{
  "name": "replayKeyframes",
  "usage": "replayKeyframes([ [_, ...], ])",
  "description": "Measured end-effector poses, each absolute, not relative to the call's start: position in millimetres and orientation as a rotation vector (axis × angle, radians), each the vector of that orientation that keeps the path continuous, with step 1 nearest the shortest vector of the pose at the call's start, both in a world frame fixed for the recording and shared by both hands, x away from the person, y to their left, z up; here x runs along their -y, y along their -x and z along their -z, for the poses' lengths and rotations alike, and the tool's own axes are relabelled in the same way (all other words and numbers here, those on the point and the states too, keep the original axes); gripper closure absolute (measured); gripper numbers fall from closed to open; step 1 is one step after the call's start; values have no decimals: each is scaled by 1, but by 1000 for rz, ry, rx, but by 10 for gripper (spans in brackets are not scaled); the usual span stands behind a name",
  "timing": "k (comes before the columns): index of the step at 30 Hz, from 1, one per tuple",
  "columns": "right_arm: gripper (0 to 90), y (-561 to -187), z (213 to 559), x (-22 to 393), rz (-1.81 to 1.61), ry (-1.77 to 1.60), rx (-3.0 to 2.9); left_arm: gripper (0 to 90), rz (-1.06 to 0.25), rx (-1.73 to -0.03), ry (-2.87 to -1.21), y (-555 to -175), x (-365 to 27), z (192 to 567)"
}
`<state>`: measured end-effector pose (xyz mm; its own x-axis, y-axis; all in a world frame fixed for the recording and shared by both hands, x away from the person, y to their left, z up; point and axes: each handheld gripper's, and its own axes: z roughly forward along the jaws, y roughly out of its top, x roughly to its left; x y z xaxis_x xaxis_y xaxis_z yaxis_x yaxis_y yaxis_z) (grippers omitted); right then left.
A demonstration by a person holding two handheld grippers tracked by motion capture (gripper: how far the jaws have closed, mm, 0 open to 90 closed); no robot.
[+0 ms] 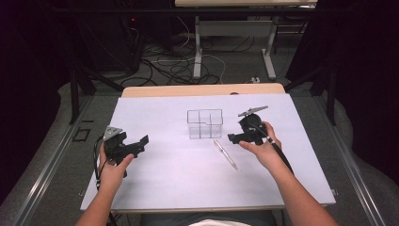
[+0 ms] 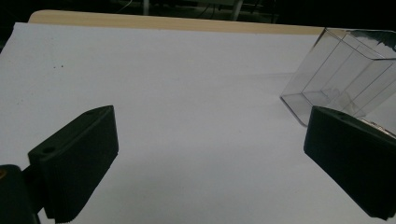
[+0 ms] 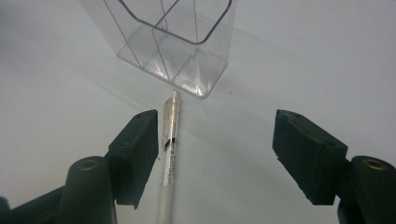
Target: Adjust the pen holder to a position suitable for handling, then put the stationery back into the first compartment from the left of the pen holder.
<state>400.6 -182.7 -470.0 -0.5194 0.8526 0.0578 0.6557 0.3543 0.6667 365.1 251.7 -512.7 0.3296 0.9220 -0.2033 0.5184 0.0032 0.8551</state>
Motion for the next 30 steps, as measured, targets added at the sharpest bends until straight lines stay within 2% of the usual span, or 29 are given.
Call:
replayKeyframes([
  [9, 393, -393, 484, 176, -782, -1322, -2391, 34, -537, -1318, -1651, -364, -252, 513],
  [10, 455, -392, 487, 174, -737, -1313, -2400, 34, -538, -1317, -1653, -364, -252, 513],
  [11, 455, -392, 487, 174, -737, -1313, -2400, 34, -538, -1317, -1653, -364, -252, 513],
  [12, 498, -390, 489, 173, -738, -1342, -2412, 34, -539, -1318, -1653, -364, -252, 513],
  [17, 561, -388, 494, 171, -756, -1354, -2447, 36, -540, -1318, -1655, -364, -253, 513],
  [30, 638, -389, 512, 172, -778, -1486, -2517, 43, -533, -1311, -1661, -366, -249, 513],
])
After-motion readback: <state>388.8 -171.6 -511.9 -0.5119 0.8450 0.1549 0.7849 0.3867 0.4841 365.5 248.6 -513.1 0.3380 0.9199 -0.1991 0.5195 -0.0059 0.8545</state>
